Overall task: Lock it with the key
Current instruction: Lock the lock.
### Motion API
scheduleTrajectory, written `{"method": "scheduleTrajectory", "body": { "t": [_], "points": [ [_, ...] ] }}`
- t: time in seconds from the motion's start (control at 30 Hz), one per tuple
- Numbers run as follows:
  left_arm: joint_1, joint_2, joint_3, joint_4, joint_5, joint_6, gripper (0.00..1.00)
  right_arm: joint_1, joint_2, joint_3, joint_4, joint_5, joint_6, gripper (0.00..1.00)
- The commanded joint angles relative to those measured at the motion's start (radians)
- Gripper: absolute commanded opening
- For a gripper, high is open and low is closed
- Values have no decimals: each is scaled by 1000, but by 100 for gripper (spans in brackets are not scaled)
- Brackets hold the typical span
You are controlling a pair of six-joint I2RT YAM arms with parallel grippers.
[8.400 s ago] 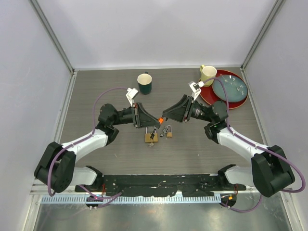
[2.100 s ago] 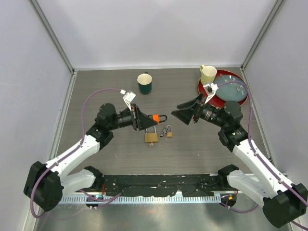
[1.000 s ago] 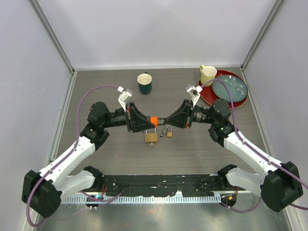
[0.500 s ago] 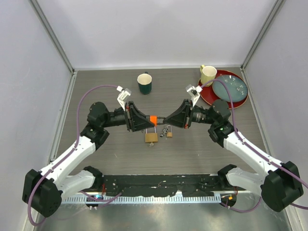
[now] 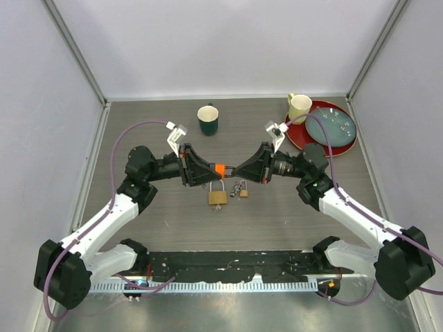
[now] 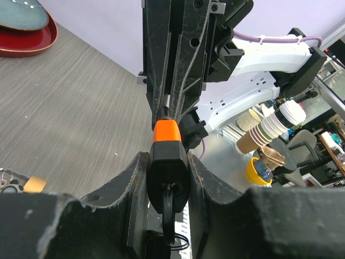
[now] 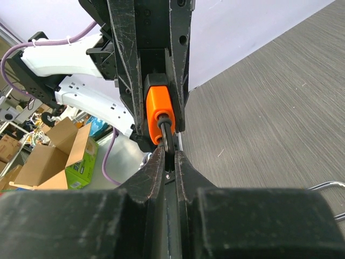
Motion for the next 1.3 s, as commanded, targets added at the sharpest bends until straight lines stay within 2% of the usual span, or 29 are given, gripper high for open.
{"method": "scheduleTrajectory", "body": {
  "t": [0.0, 0.37, 0.8, 0.9, 1.03, 1.07, 1.13, 1.27],
  "points": [
    [-23, 1, 3, 116, 22, -31, 0, 44, 30, 32, 93, 17, 17, 2],
    [-27, 15, -26, 132, -9, -37, 0, 71, 71, 61, 156, 48, 34, 2],
    [-92, 78, -48, 201, -82, -50, 0, 128, 145, 112, 236, 49, 69, 1],
    [-92, 66, -53, 183, -99, -30, 0, 130, 128, 118, 195, 68, 32, 2],
    [-91, 18, -51, 39, -160, 61, 0, 117, 47, 133, -18, 172, -89, 1],
    [-91, -9, -47, -35, -176, 83, 0, 108, 36, 133, -38, 187, -104, 1],
    [-89, -26, -46, -81, -206, 120, 0, 94, 14, 133, -75, 227, -115, 1],
    [-91, -40, -54, -81, -179, 114, 0, 73, -1, 127, -72, 240, -109, 1]
  ]
}}
